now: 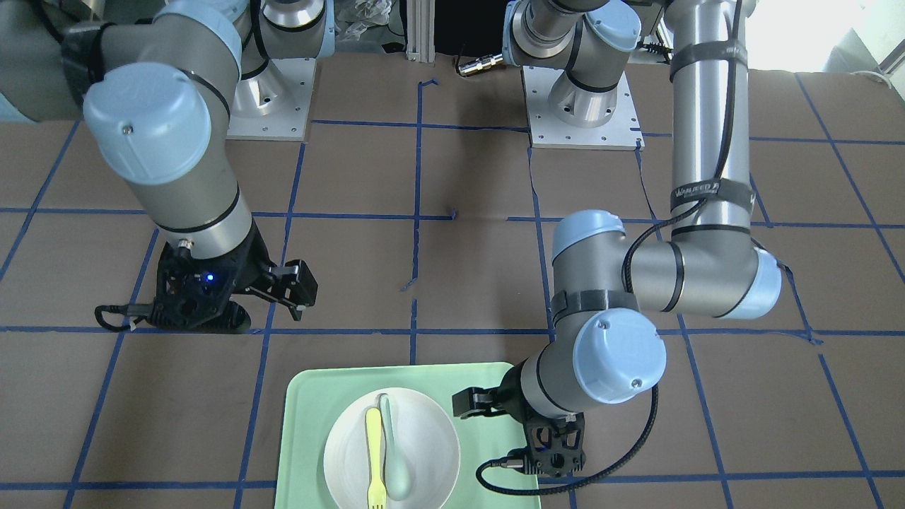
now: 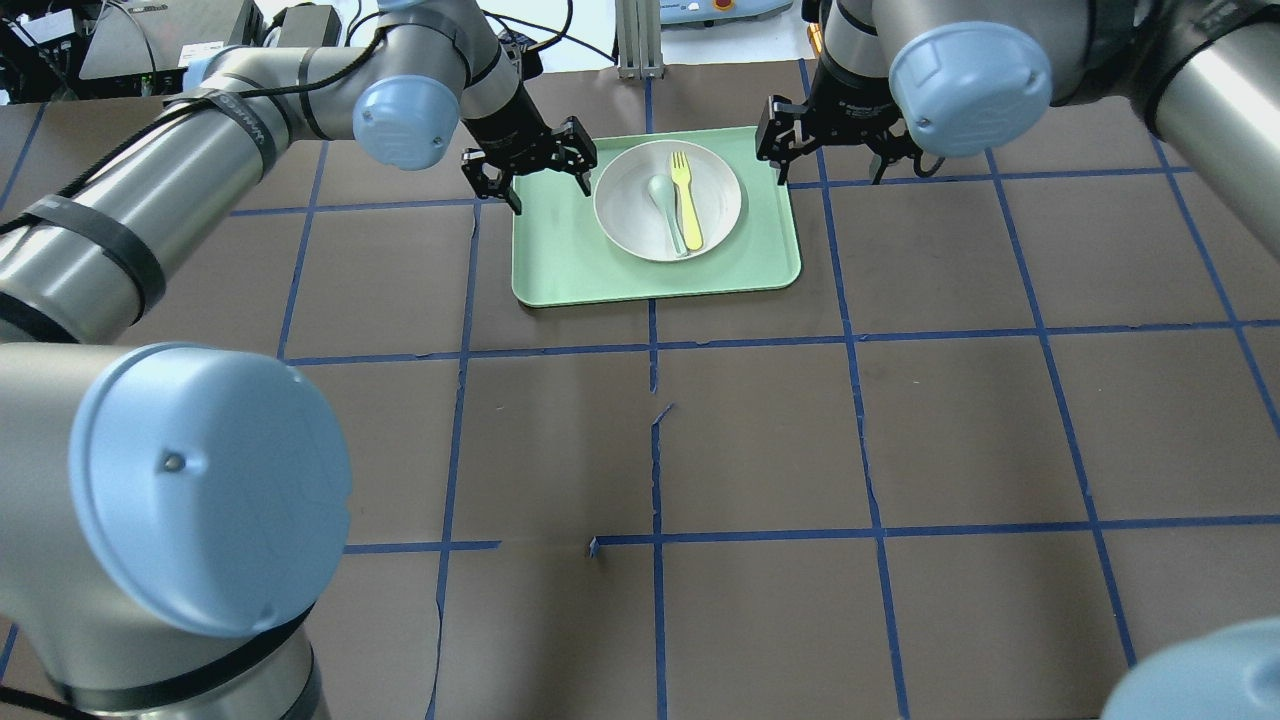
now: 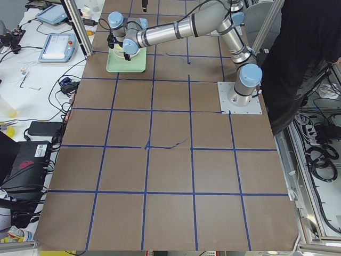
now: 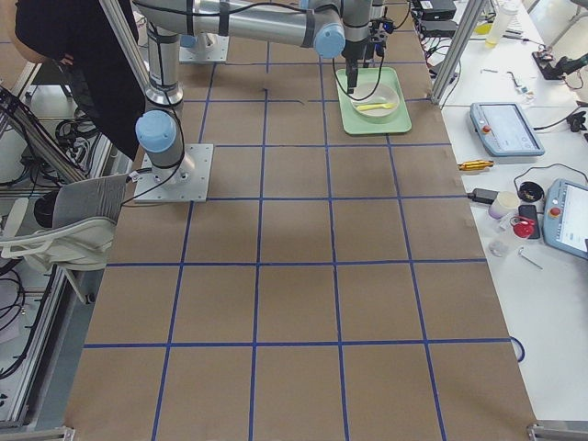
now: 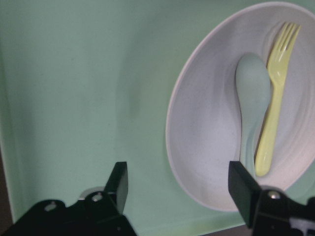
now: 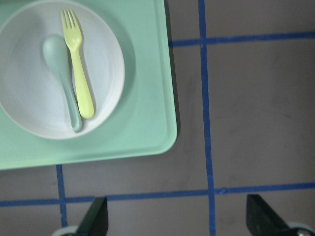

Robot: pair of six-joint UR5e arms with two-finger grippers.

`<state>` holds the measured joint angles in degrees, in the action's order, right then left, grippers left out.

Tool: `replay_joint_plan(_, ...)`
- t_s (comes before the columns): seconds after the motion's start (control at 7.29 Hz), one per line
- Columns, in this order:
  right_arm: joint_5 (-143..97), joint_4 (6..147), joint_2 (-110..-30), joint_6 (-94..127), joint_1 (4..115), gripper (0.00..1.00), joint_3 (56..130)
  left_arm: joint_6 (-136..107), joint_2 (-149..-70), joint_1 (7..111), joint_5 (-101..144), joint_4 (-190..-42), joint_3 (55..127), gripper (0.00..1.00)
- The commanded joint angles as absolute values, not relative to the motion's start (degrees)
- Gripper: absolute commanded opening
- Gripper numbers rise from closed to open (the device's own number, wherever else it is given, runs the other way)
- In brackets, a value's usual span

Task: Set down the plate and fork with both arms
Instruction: 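Release the plate and lift the left gripper while the right reaches for the fork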

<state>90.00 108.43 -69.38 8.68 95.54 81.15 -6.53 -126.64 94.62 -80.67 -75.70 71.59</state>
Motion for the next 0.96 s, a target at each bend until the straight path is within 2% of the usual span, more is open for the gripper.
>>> replay_joint_plan(0.0, 88.77, 112.40, -58.59, 9.40, 97.54, 0.75, 71.41, -1.67, -117.29, 91.60, -89.12, -90.91, 72.16, 1.00)
replay_joint_plan(0.14, 87.90, 115.89, -54.79, 9.75, 98.86, 0.50, 69.89, -1.67, -113.68, 90.28, -89.21, -96.01, 72.25, 1.00)
replay_joint_plan(0.27, 86.50, 116.88, -52.58, 9.32, 99.14, 0.56, 69.70, -1.76, -111.47, 89.65, -89.21, -98.41, 72.51, 1.00)
replay_joint_plan(0.55, 84.29, 123.98, -46.61, 9.06, 100.19, 0.55, 69.70, -1.76, -108.03, 89.65, -88.86, -98.44, 77.49, 1.00)
replay_joint_plan(0.82, 84.11, 124.45, -45.53, 9.23, 101.42, 0.55, 69.87, -1.67, -107.14, 89.56, -88.86, -97.12, 79.19, 1.00)
